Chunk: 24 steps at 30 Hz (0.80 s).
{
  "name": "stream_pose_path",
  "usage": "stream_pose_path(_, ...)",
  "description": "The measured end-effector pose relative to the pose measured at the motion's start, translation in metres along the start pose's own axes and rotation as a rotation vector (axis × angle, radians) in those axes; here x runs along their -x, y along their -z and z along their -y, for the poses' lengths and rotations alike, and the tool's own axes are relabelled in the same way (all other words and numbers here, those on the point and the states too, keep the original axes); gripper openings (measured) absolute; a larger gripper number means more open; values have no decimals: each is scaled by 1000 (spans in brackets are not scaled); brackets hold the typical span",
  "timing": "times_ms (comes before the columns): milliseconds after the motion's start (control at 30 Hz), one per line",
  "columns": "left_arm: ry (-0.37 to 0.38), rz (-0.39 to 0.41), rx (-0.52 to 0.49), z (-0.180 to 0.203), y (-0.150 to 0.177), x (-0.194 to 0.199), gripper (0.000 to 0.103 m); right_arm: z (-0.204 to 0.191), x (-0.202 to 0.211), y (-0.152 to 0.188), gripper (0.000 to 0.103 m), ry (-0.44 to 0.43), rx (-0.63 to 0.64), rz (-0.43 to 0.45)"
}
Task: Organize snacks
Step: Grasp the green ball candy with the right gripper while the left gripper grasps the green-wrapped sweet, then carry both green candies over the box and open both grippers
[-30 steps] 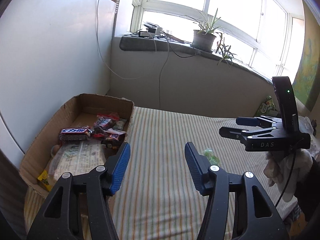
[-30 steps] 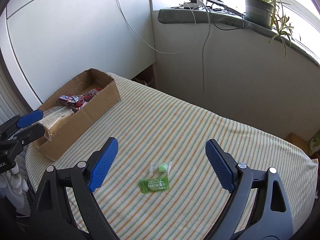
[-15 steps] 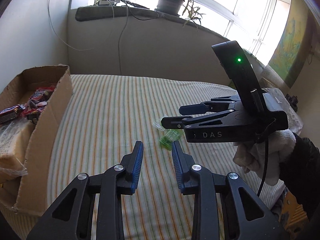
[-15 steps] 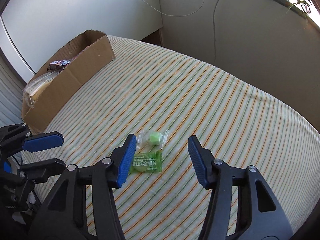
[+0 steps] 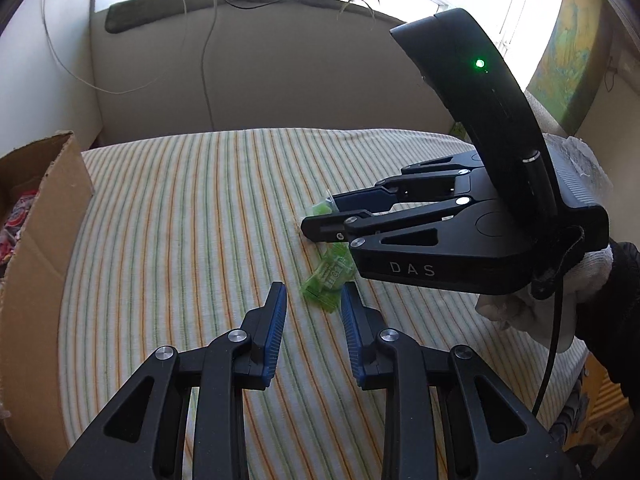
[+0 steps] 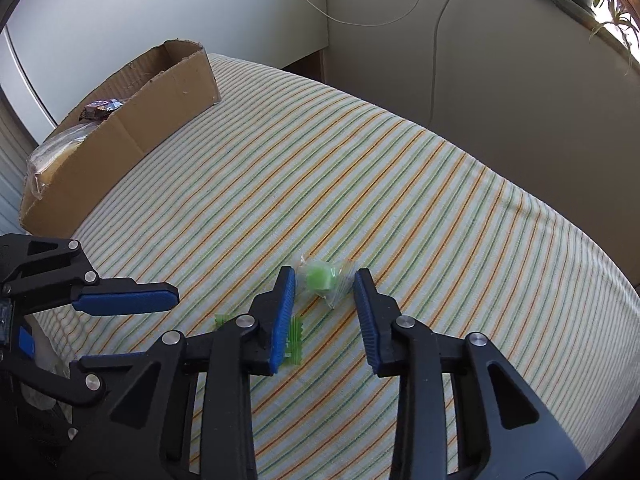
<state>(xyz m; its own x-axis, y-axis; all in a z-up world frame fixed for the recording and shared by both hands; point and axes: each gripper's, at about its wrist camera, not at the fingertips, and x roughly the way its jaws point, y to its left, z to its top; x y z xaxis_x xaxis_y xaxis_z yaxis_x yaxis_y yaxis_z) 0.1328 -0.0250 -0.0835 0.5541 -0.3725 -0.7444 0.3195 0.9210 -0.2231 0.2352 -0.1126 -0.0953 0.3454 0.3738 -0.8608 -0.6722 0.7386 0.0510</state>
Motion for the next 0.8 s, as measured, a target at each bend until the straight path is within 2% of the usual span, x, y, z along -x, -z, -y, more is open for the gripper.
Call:
stream_pose_path(67, -6, -5, -17, 2, -5, -6, 25, 8, 2, 1, 20, -10, -17, 1)
stream_pose_path(300, 8, -41, -115, 20, -16, -27, 25, 39, 11, 13, 20, -12, -97, 14)
stream_pose_path(600, -60, -60, -181, 35, -21, -50, 28, 52, 19, 24, 20, -5, -124, 22)
stream_pose_path(667, -75, -55, -197, 39, -20, -52, 27, 52, 20, 24, 20, -4, -131, 25)
stream_pose_path(733, -83, -49, -201, 44, -14, -49, 20, 53, 21, 26, 20, -4, -140, 27)
stream_pose_path(800, -75, -48, -179, 43, -13, -49, 20, 53, 23, 29, 20, -2, -149, 30)
